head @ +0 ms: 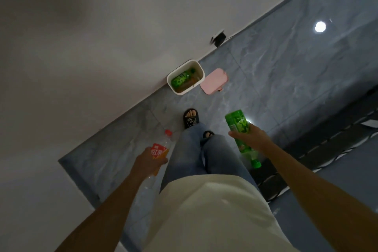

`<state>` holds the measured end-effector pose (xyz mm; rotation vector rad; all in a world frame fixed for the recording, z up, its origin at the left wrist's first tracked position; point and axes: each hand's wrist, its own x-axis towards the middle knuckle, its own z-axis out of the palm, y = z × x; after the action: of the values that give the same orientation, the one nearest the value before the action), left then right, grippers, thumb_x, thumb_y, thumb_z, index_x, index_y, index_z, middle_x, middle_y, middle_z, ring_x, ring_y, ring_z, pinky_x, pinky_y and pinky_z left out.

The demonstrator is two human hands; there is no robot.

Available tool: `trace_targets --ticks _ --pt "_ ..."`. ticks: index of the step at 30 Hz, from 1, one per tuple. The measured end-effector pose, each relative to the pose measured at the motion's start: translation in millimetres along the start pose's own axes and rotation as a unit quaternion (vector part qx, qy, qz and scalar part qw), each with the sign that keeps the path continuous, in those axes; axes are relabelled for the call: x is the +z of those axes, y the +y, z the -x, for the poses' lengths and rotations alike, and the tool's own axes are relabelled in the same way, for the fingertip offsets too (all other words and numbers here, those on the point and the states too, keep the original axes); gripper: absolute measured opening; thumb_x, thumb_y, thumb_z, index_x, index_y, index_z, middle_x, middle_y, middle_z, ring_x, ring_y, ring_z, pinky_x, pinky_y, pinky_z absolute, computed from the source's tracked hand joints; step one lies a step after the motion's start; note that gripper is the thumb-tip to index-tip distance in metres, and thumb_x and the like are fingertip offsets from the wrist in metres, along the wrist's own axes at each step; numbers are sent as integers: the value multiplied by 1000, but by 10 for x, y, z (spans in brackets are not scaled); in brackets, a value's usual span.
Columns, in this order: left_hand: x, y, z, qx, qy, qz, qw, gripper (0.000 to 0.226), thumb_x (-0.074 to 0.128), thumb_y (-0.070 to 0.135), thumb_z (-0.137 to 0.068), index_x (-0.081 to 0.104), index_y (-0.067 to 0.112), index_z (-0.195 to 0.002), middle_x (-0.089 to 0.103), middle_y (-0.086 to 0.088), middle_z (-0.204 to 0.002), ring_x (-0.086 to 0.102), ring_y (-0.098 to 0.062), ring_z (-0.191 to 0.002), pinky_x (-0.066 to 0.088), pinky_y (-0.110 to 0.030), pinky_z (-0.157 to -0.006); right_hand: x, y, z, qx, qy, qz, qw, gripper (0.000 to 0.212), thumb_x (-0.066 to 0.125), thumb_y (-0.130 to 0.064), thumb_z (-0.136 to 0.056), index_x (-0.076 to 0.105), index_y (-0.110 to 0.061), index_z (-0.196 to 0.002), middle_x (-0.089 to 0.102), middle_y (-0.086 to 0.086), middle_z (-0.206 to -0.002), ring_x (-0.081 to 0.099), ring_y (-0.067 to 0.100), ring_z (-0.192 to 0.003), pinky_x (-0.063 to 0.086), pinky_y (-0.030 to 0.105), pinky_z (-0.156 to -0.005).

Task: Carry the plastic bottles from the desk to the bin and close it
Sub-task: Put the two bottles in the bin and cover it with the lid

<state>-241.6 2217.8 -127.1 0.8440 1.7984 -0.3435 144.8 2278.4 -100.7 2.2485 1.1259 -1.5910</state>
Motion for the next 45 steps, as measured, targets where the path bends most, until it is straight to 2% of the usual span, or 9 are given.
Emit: trace_targets --ticks 3,6,12,16,20,27,32,41,45 --pt "-105 475 -141 28 2 53 998 66 85 44 -73 55 20 -126 64 3 -92 66 -11 -74 45 -19 -53 -91 48 -93 24 -16 19 999 42 73 -67 -70 56 -30 -79 67 -2 -78 68 14 -73 55 29 -64" --pt "-150 906 -276 58 9 74 996 66 83 52 -68 56 25 -122 66 2 -94 68 -14 -79 52 -26 -59 -226 119 -201 33 -28 35 998 43 72 -69 -69 58 -29 -78 67 -4 -76 67 12 -72 46 23 -57" --pt "-54 1396 -609 65 40 113 991 69 81 54 -69 55 26 -127 66 3 -104 66 -18 -91 58 -43 -84 -507 14 -668 -5 -30 132 991 44 72 -66 -72 61 -24 -82 67 -1 -75 64 11 -68 47 25 -59" --pt "88 1485 -915 46 56 140 987 70 79 58 -66 55 28 -125 66 3 -104 66 -17 -89 58 -40 -78 -610 -349 -1196 -78 -20 177 981 39 80 -57 -66 61 -25 -78 64 -7 -68 67 14 -66 40 19 -52" --pt "193 1505 -1294 20 80 195 977 72 78 62 -60 58 30 -121 67 7 -99 67 -11 -83 53 -29 -63 -494 -845 -1828 -162 -7 209 964 73 83 -52 -65 50 -20 -121 58 -6 -99 60 17 -87 48 31 -75" --pt "501 1421 -2398 20 139 276 951 60 75 62 -63 60 34 -114 67 10 -92 68 -3 -68 45 -11 -39 300 -1482 -3222 -365 35 408 836 67 73 -46 -75 48 -17 -130 62 8 -114 66 26 -90 54 35 -75" --pt "781 1326 -3378 53 168 295 939 56 75 59 -65 57 38 -114 69 11 -92 70 0 -70 50 -15 -47 1065 -1598 -4274 -420 48 472 773 55 70 -43 -79 56 -16 -125 59 8 -125 61 27 -108 51 41 -93" --pt "1016 1226 -4476 143 209 257 933 54 75 60 -68 53 49 -115 64 32 -96 65 12 -81 47 -5 -50 1892 -1512 -5464 -404 40 516 755 56 62 -51 -88 50 -24 -135 59 3 -136 55 26 -124 35 46 -113" --pt "1001 1215 -4710 172 212 228 935 52 75 64 -69 53 49 -113 65 24 -94 65 10 -81 49 -12 -54 2026 -1560 -5648 -399 21 565 722 59 57 -53 -90 44 -29 -142 52 -1 -145 40 28 -140 15 55 -120"
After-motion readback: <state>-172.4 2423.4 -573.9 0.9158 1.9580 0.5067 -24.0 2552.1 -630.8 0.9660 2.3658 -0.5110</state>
